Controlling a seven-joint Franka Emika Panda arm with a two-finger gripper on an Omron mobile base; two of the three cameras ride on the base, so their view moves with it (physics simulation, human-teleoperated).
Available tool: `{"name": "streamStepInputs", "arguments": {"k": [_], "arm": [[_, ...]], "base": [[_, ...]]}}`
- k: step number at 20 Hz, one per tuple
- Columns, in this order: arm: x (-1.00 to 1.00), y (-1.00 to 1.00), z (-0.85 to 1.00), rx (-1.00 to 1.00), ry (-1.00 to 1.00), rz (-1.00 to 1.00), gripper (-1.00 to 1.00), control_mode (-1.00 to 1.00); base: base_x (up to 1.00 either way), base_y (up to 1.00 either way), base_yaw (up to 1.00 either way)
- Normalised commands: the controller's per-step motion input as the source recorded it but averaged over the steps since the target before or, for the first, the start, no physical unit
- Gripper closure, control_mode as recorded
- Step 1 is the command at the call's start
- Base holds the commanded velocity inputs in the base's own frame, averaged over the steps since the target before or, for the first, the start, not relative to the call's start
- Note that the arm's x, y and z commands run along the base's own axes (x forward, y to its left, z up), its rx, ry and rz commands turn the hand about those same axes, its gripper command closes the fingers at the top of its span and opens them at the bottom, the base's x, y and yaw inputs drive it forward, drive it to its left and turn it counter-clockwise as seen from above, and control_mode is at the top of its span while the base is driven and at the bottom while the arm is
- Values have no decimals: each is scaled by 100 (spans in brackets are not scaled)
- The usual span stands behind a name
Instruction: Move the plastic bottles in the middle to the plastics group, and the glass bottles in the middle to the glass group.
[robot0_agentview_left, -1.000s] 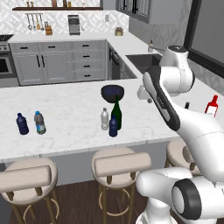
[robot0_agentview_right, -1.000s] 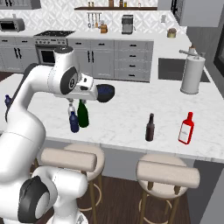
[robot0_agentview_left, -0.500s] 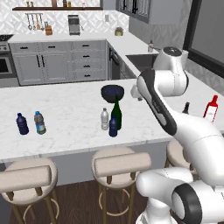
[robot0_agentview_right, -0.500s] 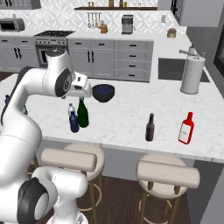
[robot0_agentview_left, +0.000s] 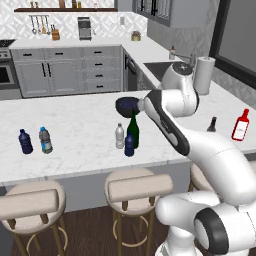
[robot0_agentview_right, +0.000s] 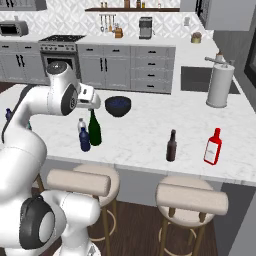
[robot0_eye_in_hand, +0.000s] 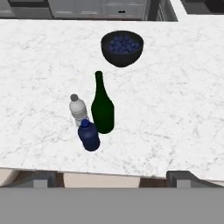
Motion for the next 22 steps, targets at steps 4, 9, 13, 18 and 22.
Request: {"name": "streamStepInputs", "arguments": {"k": [4,9,13,18,22], "arm": [[6,4,-13,0,1,0,-100,-100],[0,12,-39,0,0,0,-100,-100],[2,4,-51,0,0,0,-100,-100],[9,22,-54,0,0,0,-100,-100],[5,45,-44,0,0,0,-100,-100]], "base": [[0,0,0],[0,0,0],[0,0,0],[0,0,0],[0,0,0]]}}
